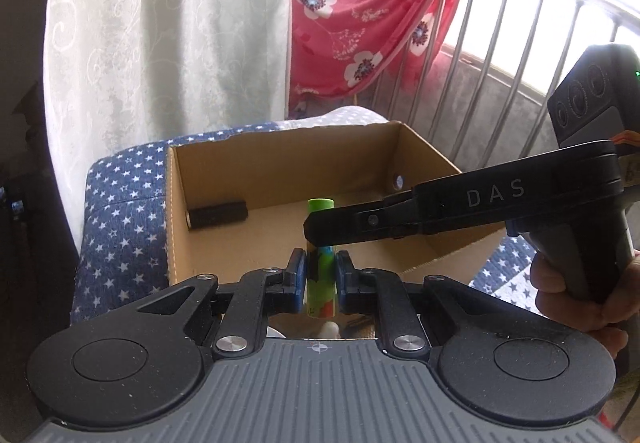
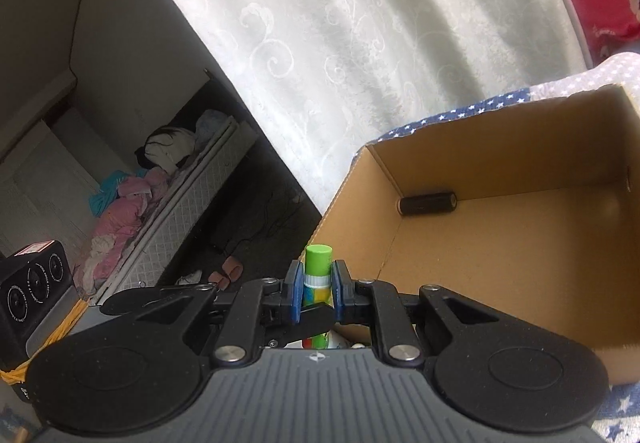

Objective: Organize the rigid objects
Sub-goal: 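Lower the green stick into the cardboard box and open the right gripper, then grasp the black oval object standing in the tape roll with the right gripper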

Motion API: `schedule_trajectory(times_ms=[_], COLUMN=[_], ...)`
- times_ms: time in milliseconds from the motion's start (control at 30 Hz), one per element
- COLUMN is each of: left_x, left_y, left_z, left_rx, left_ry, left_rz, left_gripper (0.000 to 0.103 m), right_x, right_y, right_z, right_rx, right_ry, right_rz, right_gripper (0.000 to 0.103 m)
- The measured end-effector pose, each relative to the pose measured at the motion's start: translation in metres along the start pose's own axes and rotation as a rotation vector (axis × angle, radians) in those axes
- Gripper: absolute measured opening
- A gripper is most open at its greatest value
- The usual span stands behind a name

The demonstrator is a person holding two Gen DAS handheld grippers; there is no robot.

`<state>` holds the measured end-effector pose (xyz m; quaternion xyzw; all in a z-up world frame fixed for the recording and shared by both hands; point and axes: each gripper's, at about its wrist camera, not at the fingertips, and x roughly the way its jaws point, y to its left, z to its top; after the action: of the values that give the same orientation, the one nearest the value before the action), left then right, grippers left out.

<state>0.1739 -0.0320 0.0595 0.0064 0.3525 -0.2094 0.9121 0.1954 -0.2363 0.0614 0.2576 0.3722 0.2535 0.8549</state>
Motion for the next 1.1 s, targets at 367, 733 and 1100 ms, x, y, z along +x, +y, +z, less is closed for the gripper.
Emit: schedule_trajectory(times_ms=[367,733,1100], left_x=[0.069,0.029,-0.056], left_y=[0.039,0.041,0.039], left_z=[0.015,0.022,-0.016], left_rx=[-0.031,-0.013,-0.047], left_ry=[0.183,0.061,-0.102], left_rz=[0.082,0.139,0.088], left_gripper=[0.017,0.034,0.044], right_x=[0.106,0.097,-0.05], right_y=[-0.061,-0.065,-0.032], right_z=[0.046,0.054,0.019], right_rx=[0.181,0.198,0.08], right_ry=[0.306,0.291,0.025], right_rz=[-0.091,-0.082,-0.032], right_gripper=[0.018,0.02,0.021])
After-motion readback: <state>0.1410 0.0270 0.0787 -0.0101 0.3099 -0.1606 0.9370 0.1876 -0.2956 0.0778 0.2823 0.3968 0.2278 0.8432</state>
